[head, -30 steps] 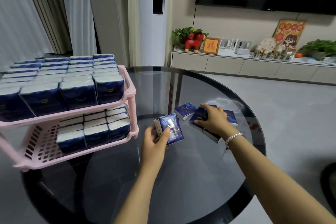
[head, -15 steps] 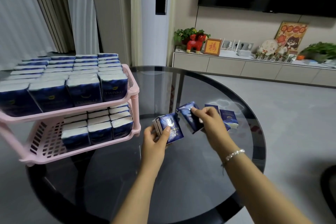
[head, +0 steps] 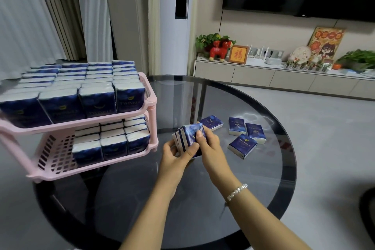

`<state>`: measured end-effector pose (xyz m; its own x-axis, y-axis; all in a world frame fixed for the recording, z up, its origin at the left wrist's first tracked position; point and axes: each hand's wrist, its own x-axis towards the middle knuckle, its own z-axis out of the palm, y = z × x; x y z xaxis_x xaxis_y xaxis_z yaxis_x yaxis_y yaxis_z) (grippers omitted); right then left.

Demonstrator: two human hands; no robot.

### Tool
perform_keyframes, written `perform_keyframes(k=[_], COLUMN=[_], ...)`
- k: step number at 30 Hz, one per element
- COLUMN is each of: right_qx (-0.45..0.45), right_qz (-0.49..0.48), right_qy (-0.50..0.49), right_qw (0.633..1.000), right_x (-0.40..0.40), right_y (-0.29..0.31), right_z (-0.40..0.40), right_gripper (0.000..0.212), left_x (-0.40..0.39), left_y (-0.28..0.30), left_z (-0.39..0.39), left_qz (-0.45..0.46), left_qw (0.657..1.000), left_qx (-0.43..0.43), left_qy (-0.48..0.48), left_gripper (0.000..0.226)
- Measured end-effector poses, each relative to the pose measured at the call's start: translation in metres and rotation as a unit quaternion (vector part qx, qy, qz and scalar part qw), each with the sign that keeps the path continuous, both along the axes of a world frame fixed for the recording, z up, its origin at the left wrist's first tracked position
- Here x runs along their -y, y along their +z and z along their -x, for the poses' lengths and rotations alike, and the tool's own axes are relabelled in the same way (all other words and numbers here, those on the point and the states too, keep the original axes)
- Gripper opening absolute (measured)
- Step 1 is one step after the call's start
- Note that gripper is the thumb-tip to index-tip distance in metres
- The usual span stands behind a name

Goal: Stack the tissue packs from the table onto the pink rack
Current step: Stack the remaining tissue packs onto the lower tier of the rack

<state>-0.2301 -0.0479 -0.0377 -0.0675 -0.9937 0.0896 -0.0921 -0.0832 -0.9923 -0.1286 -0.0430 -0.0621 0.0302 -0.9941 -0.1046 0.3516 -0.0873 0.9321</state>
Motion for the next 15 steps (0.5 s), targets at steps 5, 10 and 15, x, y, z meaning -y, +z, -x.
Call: perform_keyframes(k=[5,10,15], right_qx=[-0.05,-0.332,-0.516], right_qz=[0.006,-0.035,-0.13], right_qy=[-0.012,-0.119,-0.067], right_qw=[0.999,0.935,0.844], right_x=[0.029,0.083,0.106], right_y=[0.008,0.005,0.013], right_z=[0.02,0.045,0.049], right_gripper=[0.038,0.049,0.044], left_x=[0.006,0.007,0.009], left_y=[-0.001,0.0,0.001], left_z=[-0.005,-0.008,-0.008], left_qz=[-0.008,-0.019,-0.024], left_qw=[0.999,0.998,0.997], left_qx=[-0.004,-0.009,-0.02], left_qy=[0.039,0.057,0.07], left_gripper=[0.056,0.055,0.053])
